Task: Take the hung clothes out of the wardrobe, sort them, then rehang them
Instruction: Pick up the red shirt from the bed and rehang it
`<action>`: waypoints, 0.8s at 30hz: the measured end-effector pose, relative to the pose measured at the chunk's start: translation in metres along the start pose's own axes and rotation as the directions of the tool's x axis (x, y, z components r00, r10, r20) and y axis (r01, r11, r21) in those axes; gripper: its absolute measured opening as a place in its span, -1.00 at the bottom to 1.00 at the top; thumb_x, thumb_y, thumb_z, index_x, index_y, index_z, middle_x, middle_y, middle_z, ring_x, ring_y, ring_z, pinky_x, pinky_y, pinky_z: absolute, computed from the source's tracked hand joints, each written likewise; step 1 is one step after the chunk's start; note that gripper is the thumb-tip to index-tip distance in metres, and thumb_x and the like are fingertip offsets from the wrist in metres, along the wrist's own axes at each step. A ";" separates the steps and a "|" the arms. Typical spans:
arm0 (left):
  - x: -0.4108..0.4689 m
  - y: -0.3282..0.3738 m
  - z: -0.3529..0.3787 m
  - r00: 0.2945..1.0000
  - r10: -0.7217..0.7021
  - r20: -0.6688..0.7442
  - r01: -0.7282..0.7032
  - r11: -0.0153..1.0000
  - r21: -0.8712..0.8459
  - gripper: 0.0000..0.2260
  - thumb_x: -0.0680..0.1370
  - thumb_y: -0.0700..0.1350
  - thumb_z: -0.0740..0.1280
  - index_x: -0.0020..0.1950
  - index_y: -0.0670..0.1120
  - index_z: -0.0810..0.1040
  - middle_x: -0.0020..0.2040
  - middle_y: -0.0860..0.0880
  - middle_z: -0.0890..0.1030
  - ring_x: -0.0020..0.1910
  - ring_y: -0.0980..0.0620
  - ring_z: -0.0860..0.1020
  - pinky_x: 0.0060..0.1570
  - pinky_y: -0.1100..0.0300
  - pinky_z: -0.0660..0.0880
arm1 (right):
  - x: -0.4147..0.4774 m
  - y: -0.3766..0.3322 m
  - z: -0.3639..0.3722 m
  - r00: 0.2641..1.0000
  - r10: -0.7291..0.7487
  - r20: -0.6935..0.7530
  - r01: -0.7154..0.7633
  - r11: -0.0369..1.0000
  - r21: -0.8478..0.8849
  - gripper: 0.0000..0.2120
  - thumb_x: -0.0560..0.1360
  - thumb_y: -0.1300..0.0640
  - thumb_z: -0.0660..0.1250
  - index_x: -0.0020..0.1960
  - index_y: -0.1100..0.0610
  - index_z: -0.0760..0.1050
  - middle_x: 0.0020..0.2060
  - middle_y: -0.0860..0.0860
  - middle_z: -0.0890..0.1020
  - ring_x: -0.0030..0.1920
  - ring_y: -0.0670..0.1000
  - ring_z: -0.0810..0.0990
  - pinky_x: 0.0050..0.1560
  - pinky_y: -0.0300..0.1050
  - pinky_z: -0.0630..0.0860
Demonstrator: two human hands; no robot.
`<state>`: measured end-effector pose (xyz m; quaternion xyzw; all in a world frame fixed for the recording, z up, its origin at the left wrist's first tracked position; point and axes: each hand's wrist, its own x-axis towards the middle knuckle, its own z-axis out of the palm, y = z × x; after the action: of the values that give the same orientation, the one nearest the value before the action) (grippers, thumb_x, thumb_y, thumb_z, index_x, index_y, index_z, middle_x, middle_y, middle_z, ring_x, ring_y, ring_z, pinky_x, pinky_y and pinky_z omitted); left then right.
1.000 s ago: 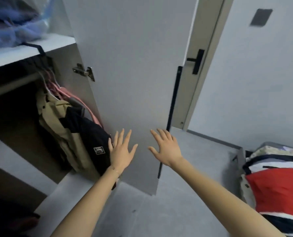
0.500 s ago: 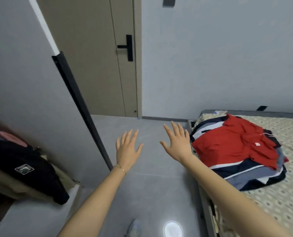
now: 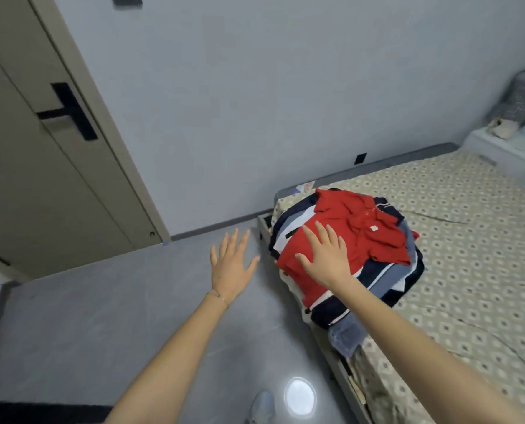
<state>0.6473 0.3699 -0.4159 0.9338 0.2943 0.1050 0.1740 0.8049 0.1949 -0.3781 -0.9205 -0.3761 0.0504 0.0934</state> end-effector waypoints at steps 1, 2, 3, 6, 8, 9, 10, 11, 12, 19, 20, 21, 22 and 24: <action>0.020 0.006 0.003 0.999 0.030 0.015 -0.030 1.000 -0.003 -0.25 0.47 0.36 -0.18 0.61 0.08 0.08 0.62 -0.03 0.10 0.60 -0.08 0.01 0.52 -0.15 -0.10 | 0.011 0.010 -0.002 0.999 0.040 -0.006 -0.040 0.999 0.010 -0.35 0.58 -0.19 0.17 0.59 -0.07 0.04 0.58 0.05 0.06 0.57 0.16 -0.04 0.51 0.19 0.00; 0.038 0.011 0.006 0.998 0.062 0.026 -0.062 0.998 -0.001 -0.25 0.47 0.36 -0.19 0.61 0.08 0.07 0.62 -0.03 0.10 0.60 -0.08 0.01 0.52 -0.16 -0.10 | 0.021 0.020 -0.004 0.997 0.080 -0.013 -0.080 0.997 0.020 -0.35 0.58 -0.19 0.16 0.59 -0.07 0.04 0.58 0.05 0.05 0.57 0.15 -0.05 0.51 0.18 0.00; 0.057 0.017 0.009 0.995 0.095 0.035 -0.095 0.995 0.001 -0.25 0.47 0.36 -0.19 0.61 0.08 0.07 0.62 -0.03 0.10 0.60 -0.08 0.01 0.52 -0.17 -0.09 | 0.031 0.029 -0.006 0.993 0.120 -0.021 -0.119 0.992 0.027 -0.35 0.59 -0.20 0.16 0.59 -0.07 0.03 0.59 0.05 0.04 0.57 0.15 -0.05 0.51 0.18 0.00; 0.107 0.034 0.023 0.984 0.164 0.062 -0.164 0.986 -0.011 -0.26 0.49 0.36 -0.17 0.62 0.08 0.08 0.61 -0.04 0.13 0.60 -0.08 0.03 0.52 -0.19 -0.08 | 0.055 0.058 -0.011 0.975 0.219 -0.038 -0.218 0.975 0.034 -0.35 0.59 -0.22 0.14 0.59 -0.09 0.01 0.59 0.04 0.03 0.58 0.14 -0.06 0.51 0.16 0.00; 0.136 0.047 0.035 0.977 0.196 0.079 -0.197 0.980 -0.005 -0.26 0.49 0.36 -0.17 0.61 0.07 0.10 0.61 -0.03 0.14 0.60 -0.07 0.03 0.51 -0.19 -0.07 | 0.067 0.078 -0.013 0.961 0.272 -0.042 -0.270 0.962 0.041 -0.35 0.59 -0.22 0.14 0.59 -0.09 0.01 0.59 0.04 0.03 0.58 0.14 -0.06 0.51 0.17 0.00; 0.149 0.054 0.040 0.973 0.212 0.092 -0.213 0.977 0.004 -0.25 0.49 0.37 -0.18 0.61 0.06 0.11 0.61 -0.02 0.14 0.60 -0.07 0.03 0.51 -0.18 -0.06 | 0.072 0.089 -0.014 0.955 0.294 -0.041 -0.293 0.955 0.046 -0.35 0.59 -0.22 0.14 0.59 -0.09 0.01 0.59 0.04 0.03 0.57 0.14 -0.06 0.51 0.18 0.01; 0.162 0.061 0.046 0.969 0.223 0.108 -0.226 0.974 0.013 -0.26 0.50 0.37 -0.17 0.61 0.06 0.12 0.61 -0.01 0.14 0.60 -0.06 0.03 0.51 -0.18 -0.07 | 0.078 0.098 -0.014 0.948 0.316 -0.037 -0.314 0.948 0.050 -0.35 0.59 -0.22 0.14 0.59 -0.09 0.00 0.59 0.04 0.03 0.57 0.13 -0.07 0.51 0.18 0.01; 0.177 0.069 0.053 0.964 0.233 0.125 -0.237 0.971 0.018 -0.29 0.53 0.36 -0.13 0.61 0.06 0.12 0.61 -0.01 0.14 0.60 -0.06 0.03 0.51 -0.19 -0.07 | 0.084 0.109 -0.014 0.941 0.336 -0.033 -0.334 0.941 0.055 -0.35 0.59 -0.23 0.14 0.59 -0.09 0.00 0.59 0.04 0.03 0.57 0.13 -0.07 0.52 0.18 0.02; 0.190 0.077 0.060 0.959 0.244 0.141 -0.249 0.968 0.020 -0.33 0.56 0.34 -0.08 0.61 0.06 0.12 0.61 -0.02 0.15 0.60 -0.07 0.04 0.52 -0.20 -0.06 | 0.090 0.119 -0.014 0.935 0.354 -0.030 -0.352 0.934 0.061 -0.35 0.59 -0.23 0.14 0.59 -0.08 0.00 0.58 0.04 0.03 0.57 0.14 -0.06 0.52 0.18 0.02; 0.276 0.141 0.115 0.933 0.336 0.131 -0.338 0.941 -0.010 -0.28 0.51 0.35 -0.09 0.59 0.03 0.19 0.57 -0.03 0.25 0.56 -0.08 0.16 0.50 -0.25 0.03 | 0.138 0.203 -0.006 0.888 0.459 -0.012 -0.457 0.886 0.082 -0.33 0.58 -0.23 0.17 0.59 -0.06 0.03 0.58 0.08 0.06 0.57 0.17 -0.02 0.51 0.18 0.05; 0.288 0.150 0.124 0.930 0.342 0.138 -0.344 0.939 -0.009 -0.29 0.51 0.35 -0.08 0.59 0.05 0.18 0.57 -0.01 0.24 0.56 -0.07 0.15 0.50 -0.23 0.04 | 0.146 0.217 -0.004 0.883 0.470 -0.005 -0.468 0.880 0.082 -0.32 0.58 -0.23 0.17 0.59 -0.06 0.03 0.58 0.08 0.06 0.57 0.17 -0.01 0.51 0.18 0.05; 0.300 0.159 0.133 0.925 0.350 0.147 -0.353 0.936 -0.006 -0.30 0.52 0.35 -0.08 0.59 0.06 0.17 0.57 -0.01 0.24 0.56 -0.05 0.14 0.50 -0.21 0.05 | 0.154 0.231 -0.003 0.876 0.482 0.006 -0.480 0.873 0.084 -0.32 0.58 -0.23 0.17 0.59 -0.06 0.02 0.58 0.08 0.06 0.57 0.17 -0.02 0.51 0.17 0.04; 0.312 0.168 0.142 0.922 0.355 0.154 -0.359 0.933 -0.003 -0.31 0.52 0.35 -0.07 0.59 0.06 0.18 0.57 -0.01 0.24 0.56 -0.05 0.14 0.49 -0.19 0.05 | 0.162 0.244 -0.003 0.868 0.497 0.018 -0.497 0.863 0.090 -0.32 0.57 -0.23 0.17 0.59 -0.06 0.02 0.58 0.08 0.06 0.57 0.17 -0.02 0.51 0.16 0.03; 0.332 0.187 0.156 0.918 0.355 0.175 -0.360 0.933 -0.004 -0.32 0.53 0.33 -0.03 0.59 0.05 0.19 0.57 -0.03 0.24 0.57 -0.06 0.13 0.49 -0.17 0.02 | 0.178 0.270 -0.002 0.851 0.524 0.042 -0.526 0.844 0.107 -0.31 0.57 -0.23 0.18 0.59 -0.05 0.02 0.58 0.08 0.07 0.56 0.18 0.00 0.50 0.17 0.04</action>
<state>1.0573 0.3797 -0.4559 0.9798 0.1040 0.0494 0.1635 1.1167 0.1304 -0.4368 -0.9810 -0.1071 0.1008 0.1267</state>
